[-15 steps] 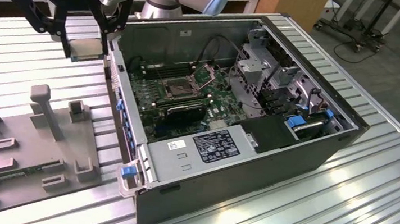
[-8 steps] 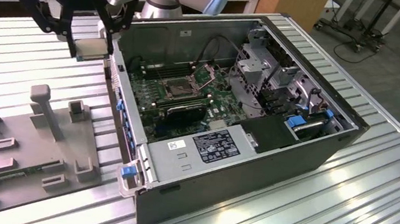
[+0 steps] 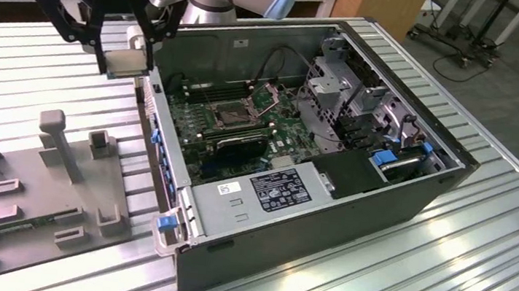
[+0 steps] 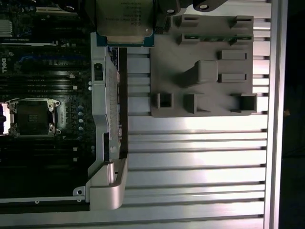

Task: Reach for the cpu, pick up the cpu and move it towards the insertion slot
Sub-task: 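Pick up the cpu and move it towards the insertion slot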

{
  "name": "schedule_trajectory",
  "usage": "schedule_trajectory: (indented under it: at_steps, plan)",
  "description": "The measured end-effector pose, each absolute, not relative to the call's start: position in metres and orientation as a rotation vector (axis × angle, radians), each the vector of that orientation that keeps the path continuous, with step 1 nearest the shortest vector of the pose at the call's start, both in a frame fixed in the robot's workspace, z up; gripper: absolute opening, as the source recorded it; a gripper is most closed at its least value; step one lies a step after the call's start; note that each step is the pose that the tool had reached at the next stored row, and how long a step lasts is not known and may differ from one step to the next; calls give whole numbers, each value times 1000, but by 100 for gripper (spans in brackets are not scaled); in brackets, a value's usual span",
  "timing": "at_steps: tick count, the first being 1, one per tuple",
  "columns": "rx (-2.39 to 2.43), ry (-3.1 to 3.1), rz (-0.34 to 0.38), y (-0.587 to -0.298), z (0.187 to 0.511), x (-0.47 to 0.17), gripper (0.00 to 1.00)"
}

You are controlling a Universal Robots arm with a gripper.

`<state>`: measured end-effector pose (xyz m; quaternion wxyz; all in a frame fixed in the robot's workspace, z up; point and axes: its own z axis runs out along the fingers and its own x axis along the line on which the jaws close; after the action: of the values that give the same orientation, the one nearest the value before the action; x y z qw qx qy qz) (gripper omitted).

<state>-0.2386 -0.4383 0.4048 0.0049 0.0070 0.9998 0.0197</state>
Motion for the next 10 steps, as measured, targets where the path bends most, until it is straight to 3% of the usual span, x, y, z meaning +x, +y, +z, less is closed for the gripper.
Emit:
schedule_trajectory:
  at_steps: [10]
  plan:
    - [22, 3131, 62, -438, 405, -230, 55]
